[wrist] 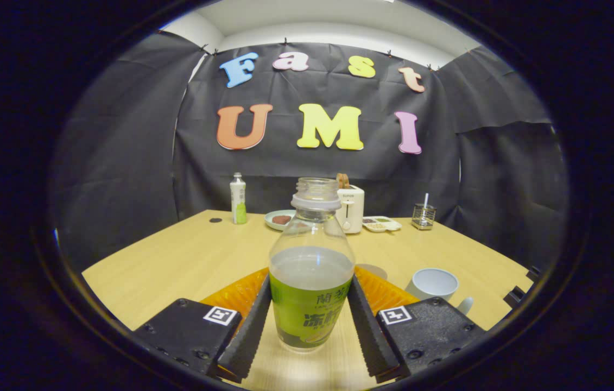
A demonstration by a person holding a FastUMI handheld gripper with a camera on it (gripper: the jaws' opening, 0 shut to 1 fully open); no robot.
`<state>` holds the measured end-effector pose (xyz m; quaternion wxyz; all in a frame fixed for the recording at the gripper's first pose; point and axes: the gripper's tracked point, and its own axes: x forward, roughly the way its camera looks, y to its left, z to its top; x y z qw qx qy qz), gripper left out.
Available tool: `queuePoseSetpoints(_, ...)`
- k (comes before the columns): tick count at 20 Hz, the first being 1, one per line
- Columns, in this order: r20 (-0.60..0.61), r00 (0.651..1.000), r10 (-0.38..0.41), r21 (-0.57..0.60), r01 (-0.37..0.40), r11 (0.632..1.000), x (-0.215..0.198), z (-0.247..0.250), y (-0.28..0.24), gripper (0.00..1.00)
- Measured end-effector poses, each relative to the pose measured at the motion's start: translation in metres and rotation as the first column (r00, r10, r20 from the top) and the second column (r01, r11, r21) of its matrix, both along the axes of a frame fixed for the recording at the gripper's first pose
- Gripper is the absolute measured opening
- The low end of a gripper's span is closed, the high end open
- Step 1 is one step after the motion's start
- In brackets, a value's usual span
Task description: Take the bottle from table, then pour the juice into the cup, finally place the bottle on the coaster
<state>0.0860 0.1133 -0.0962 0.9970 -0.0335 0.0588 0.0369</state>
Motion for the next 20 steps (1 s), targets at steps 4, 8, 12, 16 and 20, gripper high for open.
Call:
queuePoseSetpoints(4,0.011,0.999,0.039,0.024,-0.039,0.999,-0.013,0.012,-0.003,0.81)
queuePoseSetpoints(8,0.022,0.998,0.066,0.086,-0.068,0.994,-0.027,0.025,-0.015,0.81)
queuePoseSetpoints(12,0.043,0.995,0.089,0.168,-0.096,0.981,-0.042,0.039,-0.031,0.81)
queuePoseSetpoints(16,0.032,0.991,0.131,0.244,-0.135,0.96,-0.046,0.047,-0.035,0.8)
queuePoseSetpoints(20,0.021,0.994,0.105,0.364,-0.106,0.926,-0.034,0.056,-0.045,0.8)
